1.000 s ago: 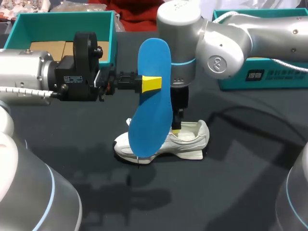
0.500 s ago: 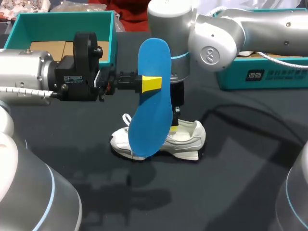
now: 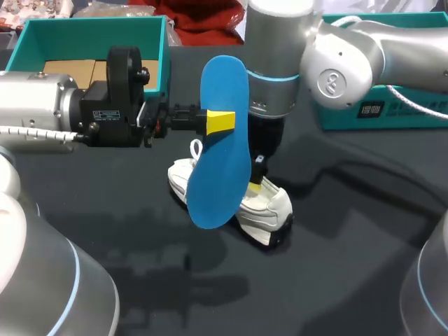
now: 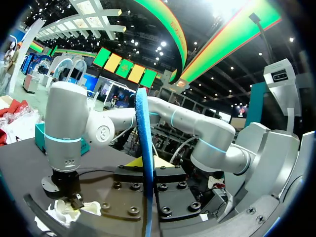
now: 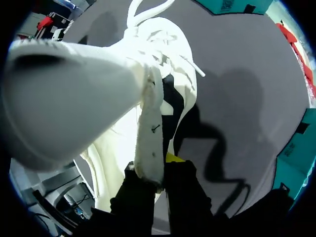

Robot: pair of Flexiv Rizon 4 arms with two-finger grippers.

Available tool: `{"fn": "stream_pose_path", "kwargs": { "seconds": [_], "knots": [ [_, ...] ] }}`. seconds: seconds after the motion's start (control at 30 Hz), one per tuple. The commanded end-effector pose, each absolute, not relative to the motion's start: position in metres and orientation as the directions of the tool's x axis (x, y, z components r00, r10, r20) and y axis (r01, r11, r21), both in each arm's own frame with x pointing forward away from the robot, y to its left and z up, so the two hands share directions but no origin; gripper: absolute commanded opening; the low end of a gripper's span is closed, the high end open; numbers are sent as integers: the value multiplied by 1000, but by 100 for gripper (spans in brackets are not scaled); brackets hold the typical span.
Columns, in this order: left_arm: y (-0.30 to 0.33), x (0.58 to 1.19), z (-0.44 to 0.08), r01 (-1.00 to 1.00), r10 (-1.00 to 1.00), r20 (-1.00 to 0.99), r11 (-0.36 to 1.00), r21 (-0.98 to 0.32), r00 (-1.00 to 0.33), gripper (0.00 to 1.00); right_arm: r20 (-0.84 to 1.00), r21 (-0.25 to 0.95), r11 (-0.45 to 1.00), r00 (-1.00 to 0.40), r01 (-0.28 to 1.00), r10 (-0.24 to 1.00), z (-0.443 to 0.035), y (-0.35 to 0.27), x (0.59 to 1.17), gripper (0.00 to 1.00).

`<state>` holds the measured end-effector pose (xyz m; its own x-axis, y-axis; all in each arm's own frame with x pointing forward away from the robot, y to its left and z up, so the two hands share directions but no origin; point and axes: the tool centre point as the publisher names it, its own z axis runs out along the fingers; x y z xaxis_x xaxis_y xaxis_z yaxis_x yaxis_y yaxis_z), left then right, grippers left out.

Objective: Take the shoe out of the shoebox, open the shoe tongue, remove and reinsert the insole, then place the shoe into the shoebox

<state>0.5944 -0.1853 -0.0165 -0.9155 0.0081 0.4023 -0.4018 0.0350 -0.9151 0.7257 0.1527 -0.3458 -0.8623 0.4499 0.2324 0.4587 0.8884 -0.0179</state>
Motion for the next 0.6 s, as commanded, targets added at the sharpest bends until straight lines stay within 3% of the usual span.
{"fn": "stream_pose_path", "kwargs": {
  "seconds": [0.03,0.23,0.37,0.6],
  "knots": [
    [-189,596,-17,-401,10,402,35,-915,-916,0,230,56,826,-812,561,536,-344,145,720,0],
    [-189,596,-17,-401,10,402,35,-915,-916,0,230,56,826,-812,561,536,-344,145,720,0],
    [-189,596,-17,-401,10,402,35,-915,-916,0,275,72,684,-674,726,686,-344,144,718,0],
    [-189,596,-17,-401,10,402,35,-915,-916,0,265,2,494,-476,870,838,-335,151,709,0]
  ]
}}
